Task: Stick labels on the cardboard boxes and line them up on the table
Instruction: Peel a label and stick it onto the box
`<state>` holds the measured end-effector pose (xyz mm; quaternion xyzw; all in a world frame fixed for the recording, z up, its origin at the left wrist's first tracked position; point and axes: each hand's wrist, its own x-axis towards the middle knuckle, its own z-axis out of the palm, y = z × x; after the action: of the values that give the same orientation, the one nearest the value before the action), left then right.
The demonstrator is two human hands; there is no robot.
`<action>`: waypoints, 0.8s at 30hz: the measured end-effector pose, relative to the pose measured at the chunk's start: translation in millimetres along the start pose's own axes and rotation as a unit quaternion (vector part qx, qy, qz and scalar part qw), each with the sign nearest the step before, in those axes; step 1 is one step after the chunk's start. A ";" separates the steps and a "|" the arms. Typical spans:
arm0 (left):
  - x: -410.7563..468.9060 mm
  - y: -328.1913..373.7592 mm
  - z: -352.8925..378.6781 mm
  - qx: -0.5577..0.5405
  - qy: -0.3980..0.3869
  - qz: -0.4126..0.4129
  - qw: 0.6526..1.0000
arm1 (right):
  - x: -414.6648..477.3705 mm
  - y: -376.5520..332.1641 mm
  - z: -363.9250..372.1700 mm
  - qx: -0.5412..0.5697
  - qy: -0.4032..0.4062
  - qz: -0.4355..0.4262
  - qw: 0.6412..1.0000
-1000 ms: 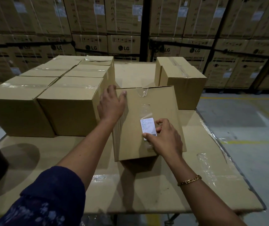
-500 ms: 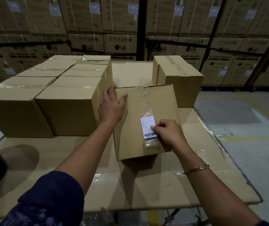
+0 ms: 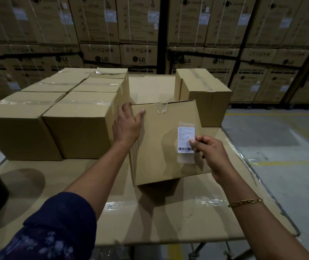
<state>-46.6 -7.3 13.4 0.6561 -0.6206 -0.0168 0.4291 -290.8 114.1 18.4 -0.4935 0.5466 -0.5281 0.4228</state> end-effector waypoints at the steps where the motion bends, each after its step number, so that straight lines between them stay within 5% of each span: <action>1: 0.8 -0.9 0.1 0.001 0.001 0.006 1.000 | -1.1 1.7 -0.2 0.008 -0.003 0.009 1.000; 7: -26.2 -11.8 8.6 -0.016 0.010 0.114 0.993 | -6.7 5.1 -5.8 0.020 -0.017 0.021 0.999; 24: -92.6 -38.3 -23.7 -0.039 -0.038 0.138 0.989 | -8.5 -26.9 47.4 0.062 -0.180 0.034 0.981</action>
<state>-24.0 77.0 -41.3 0.5456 -0.7201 -0.0066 0.4287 -240.4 116.1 40.6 -0.5346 0.4444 -0.4484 0.5618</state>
